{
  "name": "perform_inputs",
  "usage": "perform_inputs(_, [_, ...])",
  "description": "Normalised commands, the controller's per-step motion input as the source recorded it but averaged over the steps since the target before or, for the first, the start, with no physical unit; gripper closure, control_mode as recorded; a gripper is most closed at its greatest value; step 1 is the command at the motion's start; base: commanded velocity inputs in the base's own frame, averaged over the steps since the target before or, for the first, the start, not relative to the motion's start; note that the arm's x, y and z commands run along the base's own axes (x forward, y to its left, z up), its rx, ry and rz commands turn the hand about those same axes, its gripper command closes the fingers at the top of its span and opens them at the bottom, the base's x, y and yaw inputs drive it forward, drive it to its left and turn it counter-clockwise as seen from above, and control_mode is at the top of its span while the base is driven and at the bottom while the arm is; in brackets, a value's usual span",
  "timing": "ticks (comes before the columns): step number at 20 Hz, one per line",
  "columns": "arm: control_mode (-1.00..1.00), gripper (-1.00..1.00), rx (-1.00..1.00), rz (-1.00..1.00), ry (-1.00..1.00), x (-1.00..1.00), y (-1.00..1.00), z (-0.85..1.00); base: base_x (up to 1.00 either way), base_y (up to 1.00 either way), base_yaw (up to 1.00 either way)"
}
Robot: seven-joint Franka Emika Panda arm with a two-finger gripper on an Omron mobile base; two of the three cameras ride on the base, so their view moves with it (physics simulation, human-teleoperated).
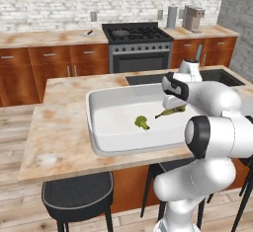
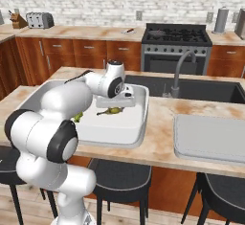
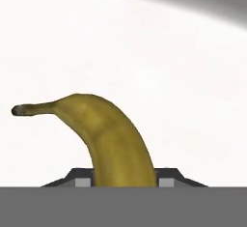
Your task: Place the cold items (banana and broccoli) from the fridge in one tupperware on the dining counter. Place the warm items (kebab skewer and hot dog) in the stove area in another tupperware.
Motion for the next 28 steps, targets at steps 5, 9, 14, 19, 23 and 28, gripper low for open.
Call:
perform_inputs(5, [-1.0,-1.0,0.0,0.01,-0.04,0.13,0.0,-0.34,0.0,0.0,0.0])
perform_inputs(9, [-1.0,-1.0,0.0,0.0,-0.12,-0.02,0.0,-0.15,0.0,0.0,0.0])
perform_inputs(14, [-1.0,-1.0,0.0,0.0,-0.08,-0.29,0.0,0.08,0.0,0.0,0.0])
perform_inputs(19, [-1.0,-1.0,0.0,-0.02,-0.21,-0.57,0.01,0.61,0.0,0.0,0.0])
perform_inputs(23, [-1.0,-1.0,0.0,-0.1,-0.07,-0.5,0.07,0.87,0.0,0.0,0.0])
perform_inputs(28, [-1.0,-1.0,0.0,-0.21,0.0,-0.48,0.17,0.78,0.0,0.0,0.0])
